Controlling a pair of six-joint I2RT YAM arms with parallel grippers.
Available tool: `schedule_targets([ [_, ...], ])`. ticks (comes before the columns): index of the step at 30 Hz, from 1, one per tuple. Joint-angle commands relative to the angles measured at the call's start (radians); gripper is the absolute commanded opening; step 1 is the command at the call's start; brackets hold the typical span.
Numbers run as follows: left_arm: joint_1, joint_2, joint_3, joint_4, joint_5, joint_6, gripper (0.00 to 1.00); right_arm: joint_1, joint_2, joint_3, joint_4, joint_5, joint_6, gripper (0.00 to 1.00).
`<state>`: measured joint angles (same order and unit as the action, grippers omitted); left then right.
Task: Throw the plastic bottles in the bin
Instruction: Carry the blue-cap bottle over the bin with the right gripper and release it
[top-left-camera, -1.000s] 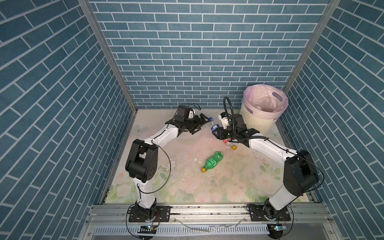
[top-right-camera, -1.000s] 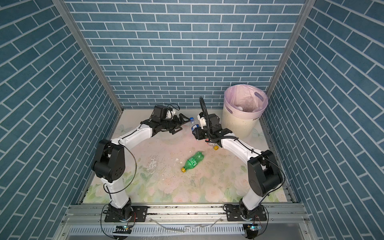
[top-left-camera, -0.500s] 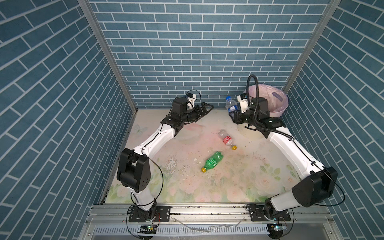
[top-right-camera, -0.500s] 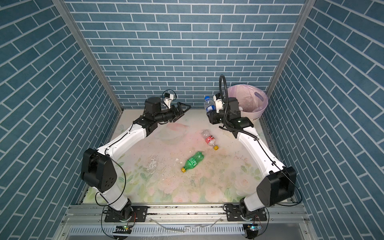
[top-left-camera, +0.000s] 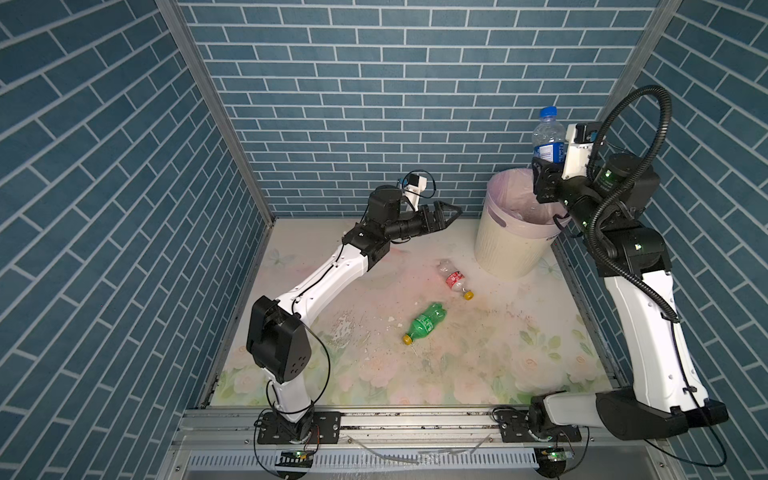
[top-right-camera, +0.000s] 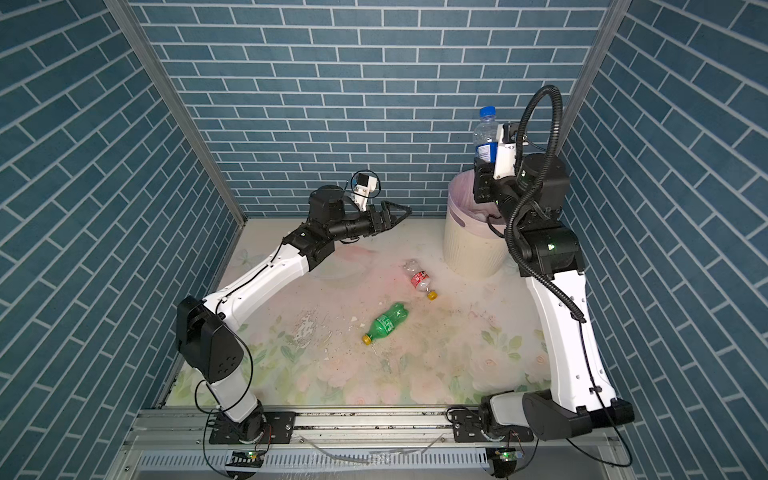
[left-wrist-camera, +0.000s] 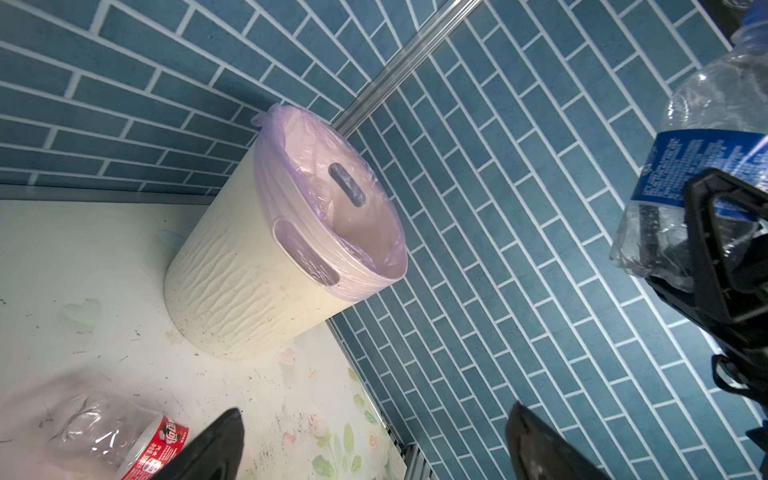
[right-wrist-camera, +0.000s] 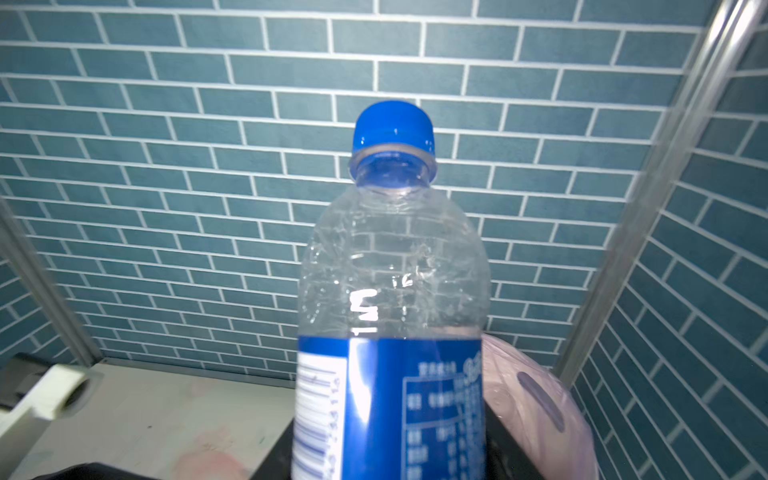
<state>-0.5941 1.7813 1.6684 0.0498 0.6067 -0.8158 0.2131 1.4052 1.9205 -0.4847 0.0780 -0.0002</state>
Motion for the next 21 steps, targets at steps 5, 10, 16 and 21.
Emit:
schedule_targets([
  [5,0.004,0.002,-0.043,-0.021,-0.002,-0.002,0.99,-0.134,0.274,0.102,-0.193,0.028,0.106,0.84],
  [10,0.004,0.015,-0.060,-0.013,-0.002,-0.015,0.99,-0.134,0.164,0.002,-0.077,-0.019,0.122,0.99],
  [16,0.004,0.044,-0.056,-0.007,0.016,-0.045,0.99,-0.133,0.120,-0.001,-0.092,-0.031,0.121,0.99],
  [21,0.004,0.037,-0.068,-0.065,0.017,-0.020,0.99,-0.131,0.090,-0.019,-0.091,-0.077,0.149,0.99],
])
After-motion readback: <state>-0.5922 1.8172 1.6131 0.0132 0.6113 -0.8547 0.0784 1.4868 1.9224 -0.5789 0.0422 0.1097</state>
